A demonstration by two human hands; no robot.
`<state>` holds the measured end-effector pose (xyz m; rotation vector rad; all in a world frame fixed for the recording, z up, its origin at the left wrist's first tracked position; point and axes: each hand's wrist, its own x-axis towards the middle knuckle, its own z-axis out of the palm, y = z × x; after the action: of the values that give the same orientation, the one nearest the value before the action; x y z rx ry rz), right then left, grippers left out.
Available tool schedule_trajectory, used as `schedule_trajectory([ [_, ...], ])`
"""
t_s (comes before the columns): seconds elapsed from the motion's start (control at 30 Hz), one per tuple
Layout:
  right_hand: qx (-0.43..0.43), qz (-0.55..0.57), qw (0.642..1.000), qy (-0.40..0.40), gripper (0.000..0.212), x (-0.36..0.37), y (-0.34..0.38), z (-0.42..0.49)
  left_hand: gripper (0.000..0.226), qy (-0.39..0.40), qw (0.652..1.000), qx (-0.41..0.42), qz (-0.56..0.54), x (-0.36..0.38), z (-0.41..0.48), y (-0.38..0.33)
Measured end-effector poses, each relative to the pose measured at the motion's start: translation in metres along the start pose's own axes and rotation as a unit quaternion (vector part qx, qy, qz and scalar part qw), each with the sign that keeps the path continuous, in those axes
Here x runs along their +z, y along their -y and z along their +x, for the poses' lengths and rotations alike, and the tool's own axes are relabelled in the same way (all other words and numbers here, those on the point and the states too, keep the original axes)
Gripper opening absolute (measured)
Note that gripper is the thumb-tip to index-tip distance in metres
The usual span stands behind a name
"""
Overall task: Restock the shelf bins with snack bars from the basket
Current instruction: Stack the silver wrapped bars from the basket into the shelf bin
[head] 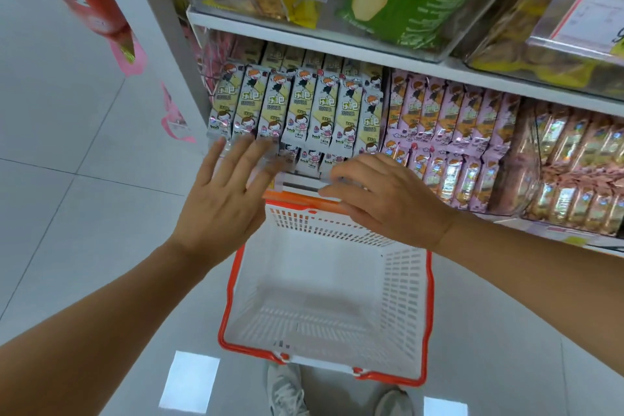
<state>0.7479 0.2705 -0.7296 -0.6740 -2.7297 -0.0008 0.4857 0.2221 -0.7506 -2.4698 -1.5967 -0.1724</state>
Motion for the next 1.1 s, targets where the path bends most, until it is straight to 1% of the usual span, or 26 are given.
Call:
schedule_trajectory([
  [0.07,0.005,-0.001,1.000,-0.005,0.028,0.001,-0.002,0.004,0.061,0.000,1.000,-0.011,0.013,0.002,0.011,0.002],
  [0.1,0.032,-0.010,0.999,-0.003,0.035,0.004,-0.003,0.006,0.065,0.003,1.000,-0.011,0.014,0.002,0.016,0.004],
  [0.17,0.122,-0.046,0.991,0.026,0.066,0.009,-0.009,0.009,0.077,0.013,1.000,-0.009,0.021,0.002,0.027,0.006],
  [0.23,0.177,-0.078,0.978,0.078,0.097,0.014,-0.018,0.015,0.092,0.024,0.999,-0.002,0.040,0.003,0.037,0.004],
  [0.27,0.185,-0.086,0.974,0.097,0.106,0.017,-0.021,0.019,0.097,0.027,0.998,-0.001,0.049,0.005,0.042,0.003],
  [0.33,0.187,-0.101,0.971,0.108,0.116,0.023,-0.025,0.025,0.101,0.025,0.998,-0.011,0.058,0.009,0.050,-0.003],
  [0.43,0.185,-0.120,0.971,0.091,0.116,0.030,-0.028,0.029,0.097,0.001,0.998,-0.025,0.055,0.018,0.060,-0.009],
  [0.53,0.178,-0.123,0.974,0.067,0.108,0.032,-0.033,0.028,0.079,-0.030,0.998,-0.034,0.038,0.027,0.065,-0.010],
  [0.6,0.171,-0.127,0.975,0.056,0.104,0.034,-0.035,0.027,0.072,-0.046,0.998,-0.038,0.038,0.031,0.067,-0.009],
  [0.8,0.171,-0.132,0.976,0.039,0.099,0.036,-0.035,0.028,0.063,-0.054,0.996,-0.059,0.042,0.033,0.069,-0.011],
  [0.9,0.172,-0.130,0.976,0.038,0.100,0.036,-0.034,0.029,0.064,-0.053,0.996,-0.060,0.036,0.031,0.069,-0.012],
  [1.03,0.166,-0.116,0.979,0.035,0.101,0.029,-0.028,0.025,0.085,-0.029,0.999,-0.037,0.025,0.025,0.057,-0.007],
  [1.1,0.158,-0.109,0.981,0.036,0.098,0.029,-0.022,0.025,0.088,-0.029,0.998,-0.038,0.034,0.023,0.046,0.001],
])
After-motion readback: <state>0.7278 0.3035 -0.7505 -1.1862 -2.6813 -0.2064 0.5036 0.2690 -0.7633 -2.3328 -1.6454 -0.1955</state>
